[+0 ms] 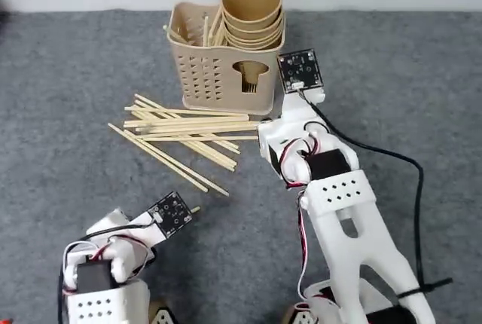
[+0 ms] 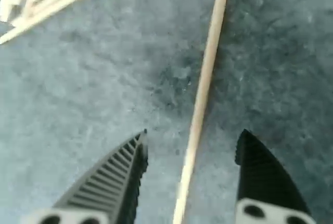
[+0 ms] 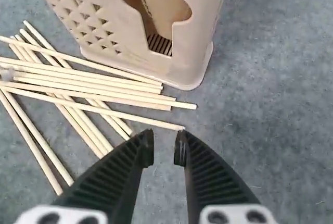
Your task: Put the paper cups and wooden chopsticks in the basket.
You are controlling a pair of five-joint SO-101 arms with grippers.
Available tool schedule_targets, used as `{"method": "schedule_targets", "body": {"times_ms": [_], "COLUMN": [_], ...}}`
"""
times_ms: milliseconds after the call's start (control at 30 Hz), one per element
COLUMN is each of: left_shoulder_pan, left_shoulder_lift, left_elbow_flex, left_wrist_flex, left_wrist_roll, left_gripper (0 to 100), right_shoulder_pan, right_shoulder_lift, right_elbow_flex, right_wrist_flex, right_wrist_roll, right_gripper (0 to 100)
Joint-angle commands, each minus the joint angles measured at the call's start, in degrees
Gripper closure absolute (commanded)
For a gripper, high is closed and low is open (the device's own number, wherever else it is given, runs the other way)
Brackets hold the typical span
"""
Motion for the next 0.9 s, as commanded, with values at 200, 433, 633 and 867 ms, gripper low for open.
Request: {"method": "schedule_targets", "body": {"times_ms": [200,433,633,867], "left_shoulder_pan": [0.8,0.8,0.8,0.8], "left_shoulder_lift": [-0.1,-0.2,-0.4,-0.5], "left_elbow_flex": [1.4,5.4,5.5,4.8], "left_wrist_flex": [-2.6,-5.9,-5.9,-5.9], "left_wrist_roll": [0.4,0.4,0.4,0.5], "left_gripper": [77,83,95,99], "right_shoulder_pan": [0.2,0.5,0.5,0.5], "right_shoulder_lift": [-2.4,-2.4,-2.5,-2.1], "right_elbow_flex": [-0.5,-0.5,-0.5,-0.2], "right_wrist_flex": [-1.6,-1.6,-1.6,-5.1], "right_wrist_roll": [-0.4,-0.4,-0.4,-0.4], "right_gripper": [91.1,91.1,91.1,91.1]}}
